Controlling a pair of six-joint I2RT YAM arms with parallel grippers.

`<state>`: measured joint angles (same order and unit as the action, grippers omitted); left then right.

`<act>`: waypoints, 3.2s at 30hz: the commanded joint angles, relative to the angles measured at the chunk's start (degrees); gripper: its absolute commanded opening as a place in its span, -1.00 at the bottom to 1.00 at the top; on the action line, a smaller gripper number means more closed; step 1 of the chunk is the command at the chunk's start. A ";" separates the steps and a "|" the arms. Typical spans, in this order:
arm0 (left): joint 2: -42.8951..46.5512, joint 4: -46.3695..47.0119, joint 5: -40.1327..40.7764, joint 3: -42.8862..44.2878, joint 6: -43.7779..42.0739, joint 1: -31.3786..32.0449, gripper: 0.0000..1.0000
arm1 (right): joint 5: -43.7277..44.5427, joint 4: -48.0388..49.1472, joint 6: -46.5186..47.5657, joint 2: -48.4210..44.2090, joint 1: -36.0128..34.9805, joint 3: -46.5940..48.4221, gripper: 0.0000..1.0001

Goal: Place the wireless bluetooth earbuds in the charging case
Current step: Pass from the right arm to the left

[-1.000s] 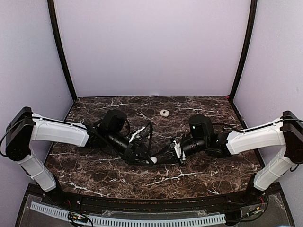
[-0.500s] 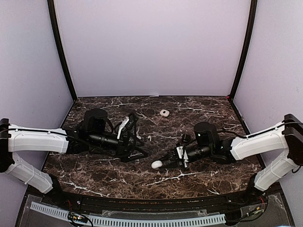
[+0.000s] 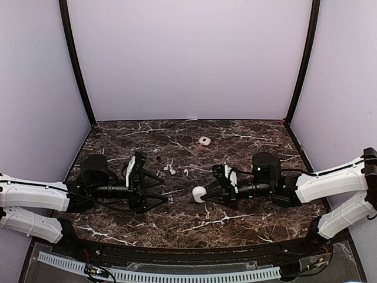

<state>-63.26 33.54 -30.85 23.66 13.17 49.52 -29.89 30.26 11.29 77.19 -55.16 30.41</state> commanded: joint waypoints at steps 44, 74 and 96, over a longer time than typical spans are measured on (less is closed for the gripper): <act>-17.81 38.56 5.63 -9.17 -8.35 5.24 0.98 | 0.97 -14.46 -11.39 3.86 -0.82 8.70 -0.71; -27.68 34.89 -5.25 -2.18 -11.15 5.24 0.40 | 4.05 -27.84 0.00 10.66 -6.71 21.69 -0.67; -28.74 33.91 -3.65 -0.94 -11.30 5.24 -0.50 | 3.28 -28.15 0.86 10.94 -7.33 22.02 -0.61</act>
<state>-92.09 66.72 -34.39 21.71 2.22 54.54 -26.06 0.71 11.73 88.18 -61.78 51.00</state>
